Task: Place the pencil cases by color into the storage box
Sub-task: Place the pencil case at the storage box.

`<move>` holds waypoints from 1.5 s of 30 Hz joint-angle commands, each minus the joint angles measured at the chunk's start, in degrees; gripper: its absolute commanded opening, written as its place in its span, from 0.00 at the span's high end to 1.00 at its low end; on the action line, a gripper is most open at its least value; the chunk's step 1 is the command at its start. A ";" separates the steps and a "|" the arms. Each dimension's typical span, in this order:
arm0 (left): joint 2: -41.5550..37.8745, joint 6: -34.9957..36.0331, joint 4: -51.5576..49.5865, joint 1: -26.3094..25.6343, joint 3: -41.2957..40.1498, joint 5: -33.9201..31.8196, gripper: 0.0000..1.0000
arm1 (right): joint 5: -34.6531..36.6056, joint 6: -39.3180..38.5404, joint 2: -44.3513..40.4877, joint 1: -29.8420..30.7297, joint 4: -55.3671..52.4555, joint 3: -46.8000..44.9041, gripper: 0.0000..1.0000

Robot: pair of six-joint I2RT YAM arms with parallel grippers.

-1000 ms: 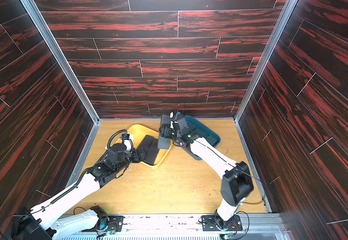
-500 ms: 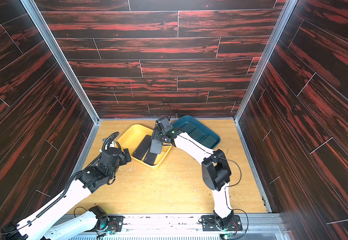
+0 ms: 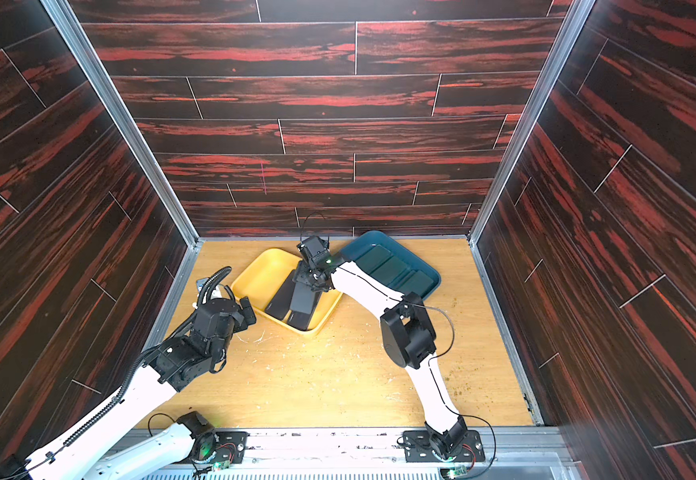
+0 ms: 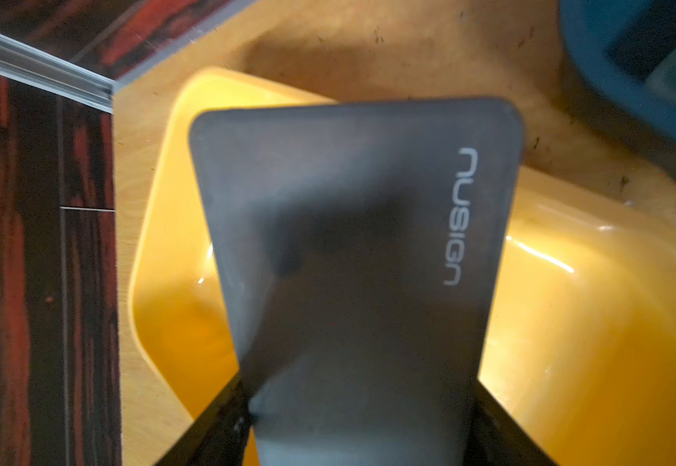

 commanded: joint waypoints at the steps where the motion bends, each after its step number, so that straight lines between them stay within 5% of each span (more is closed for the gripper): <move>1: -1.50 0.27 0.08 0.21 -1.19 -1.18 0.04 | -0.78 1.57 4.33 0.50 -3.29 3.52 0.42; 25: 0.48 -0.17 3.37 0.22 -1.90 0.90 0.04 | -0.74 5.79 11.44 0.50 -9.98 9.92 0.41; 45: 0.48 -0.25 1.68 0.21 0.59 0.73 0.03 | -0.74 7.29 13.84 0.50 -14.59 16.12 0.19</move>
